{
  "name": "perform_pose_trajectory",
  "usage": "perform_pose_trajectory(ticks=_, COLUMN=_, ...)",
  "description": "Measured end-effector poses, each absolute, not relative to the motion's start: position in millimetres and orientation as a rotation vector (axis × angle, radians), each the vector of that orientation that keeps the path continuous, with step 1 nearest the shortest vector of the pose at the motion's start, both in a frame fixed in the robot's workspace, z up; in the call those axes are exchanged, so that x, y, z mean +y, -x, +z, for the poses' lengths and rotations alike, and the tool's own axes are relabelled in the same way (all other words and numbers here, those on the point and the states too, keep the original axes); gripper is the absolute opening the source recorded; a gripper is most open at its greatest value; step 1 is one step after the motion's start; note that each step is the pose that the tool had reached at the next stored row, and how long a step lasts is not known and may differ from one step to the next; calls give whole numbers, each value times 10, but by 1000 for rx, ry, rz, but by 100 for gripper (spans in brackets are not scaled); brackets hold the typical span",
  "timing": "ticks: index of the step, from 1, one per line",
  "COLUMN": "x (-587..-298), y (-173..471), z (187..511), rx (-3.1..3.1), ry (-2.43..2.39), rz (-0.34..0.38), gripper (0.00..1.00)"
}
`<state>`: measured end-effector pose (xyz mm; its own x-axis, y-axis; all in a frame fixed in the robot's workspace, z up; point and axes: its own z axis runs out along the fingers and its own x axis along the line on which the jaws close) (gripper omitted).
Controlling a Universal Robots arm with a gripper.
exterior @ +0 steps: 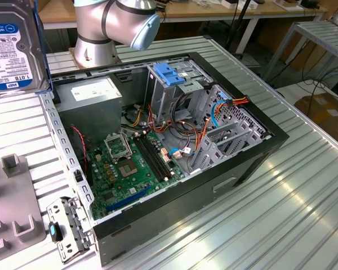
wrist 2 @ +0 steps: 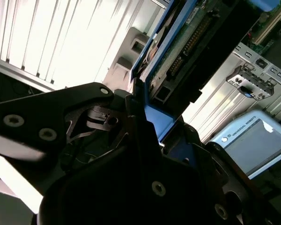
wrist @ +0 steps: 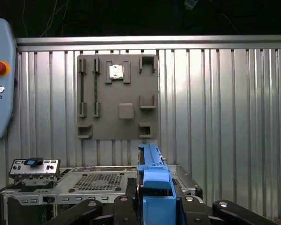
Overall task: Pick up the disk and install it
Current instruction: 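Pick up the disk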
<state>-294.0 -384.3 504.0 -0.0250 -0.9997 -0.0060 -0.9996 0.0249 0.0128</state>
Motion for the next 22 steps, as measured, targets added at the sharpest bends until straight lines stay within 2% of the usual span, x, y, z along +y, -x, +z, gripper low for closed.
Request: perform_pose_trajectory(ticks=22, x=-4011, y=2686, z=5025, rx=-2246, ry=-2190, rz=-21, gripper=37)
